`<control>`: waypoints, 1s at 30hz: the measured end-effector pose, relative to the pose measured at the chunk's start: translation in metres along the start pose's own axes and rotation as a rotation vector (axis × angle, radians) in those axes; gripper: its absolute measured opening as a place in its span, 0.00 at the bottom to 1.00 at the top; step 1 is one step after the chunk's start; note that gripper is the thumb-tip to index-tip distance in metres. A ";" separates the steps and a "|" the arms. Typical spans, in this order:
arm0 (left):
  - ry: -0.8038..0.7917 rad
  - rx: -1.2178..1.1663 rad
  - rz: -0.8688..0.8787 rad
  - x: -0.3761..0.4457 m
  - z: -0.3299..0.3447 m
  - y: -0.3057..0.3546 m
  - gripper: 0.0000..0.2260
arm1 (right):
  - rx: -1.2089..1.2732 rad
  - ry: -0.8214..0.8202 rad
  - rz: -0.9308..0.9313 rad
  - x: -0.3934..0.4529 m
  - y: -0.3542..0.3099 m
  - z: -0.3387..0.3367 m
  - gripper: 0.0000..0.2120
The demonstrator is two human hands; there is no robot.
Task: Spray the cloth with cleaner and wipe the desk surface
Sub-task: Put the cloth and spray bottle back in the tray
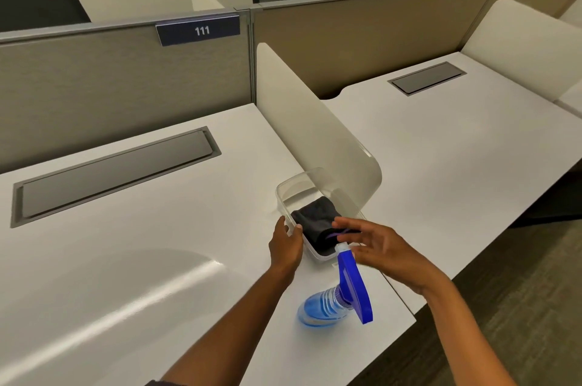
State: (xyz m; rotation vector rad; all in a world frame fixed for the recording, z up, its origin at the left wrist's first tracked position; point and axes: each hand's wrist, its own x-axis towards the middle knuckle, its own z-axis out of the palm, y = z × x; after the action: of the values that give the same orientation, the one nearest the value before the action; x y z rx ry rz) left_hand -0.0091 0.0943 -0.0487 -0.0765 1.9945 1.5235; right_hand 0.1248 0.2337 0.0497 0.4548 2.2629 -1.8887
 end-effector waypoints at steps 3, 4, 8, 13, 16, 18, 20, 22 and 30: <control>-0.009 0.025 0.022 -0.002 0.002 0.000 0.24 | -0.031 -0.114 0.022 -0.030 0.000 0.002 0.32; -0.012 0.032 0.025 -0.003 0.002 0.001 0.24 | -0.036 -0.139 0.035 -0.037 0.002 0.004 0.33; -0.022 0.034 0.029 -0.005 0.004 0.001 0.24 | -0.045 -0.181 0.110 -0.057 0.011 0.016 0.39; -0.031 0.052 0.030 -0.007 0.002 0.003 0.25 | -0.160 -0.032 0.127 -0.056 0.011 0.042 0.34; -0.038 0.061 0.029 -0.009 0.002 0.003 0.25 | -0.171 0.060 0.078 -0.052 0.009 0.049 0.25; -0.045 0.072 0.031 -0.010 0.001 0.003 0.25 | -0.176 0.083 0.046 -0.050 0.004 0.051 0.22; -0.049 0.084 0.035 -0.012 0.000 0.004 0.25 | -0.193 0.089 0.021 -0.049 -0.001 0.051 0.21; -0.057 0.086 0.046 -0.013 -0.001 0.003 0.25 | -0.197 0.088 -0.001 -0.048 -0.003 0.050 0.20; -0.080 0.086 0.050 -0.017 -0.006 0.008 0.25 | -0.119 0.155 -0.129 -0.049 -0.036 0.035 0.18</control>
State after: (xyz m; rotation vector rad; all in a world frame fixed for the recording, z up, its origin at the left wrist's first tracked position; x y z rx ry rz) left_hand -0.0008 0.0866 -0.0328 0.0690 2.0087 1.4469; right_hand 0.1563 0.1874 0.0917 0.4631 2.5453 -1.8213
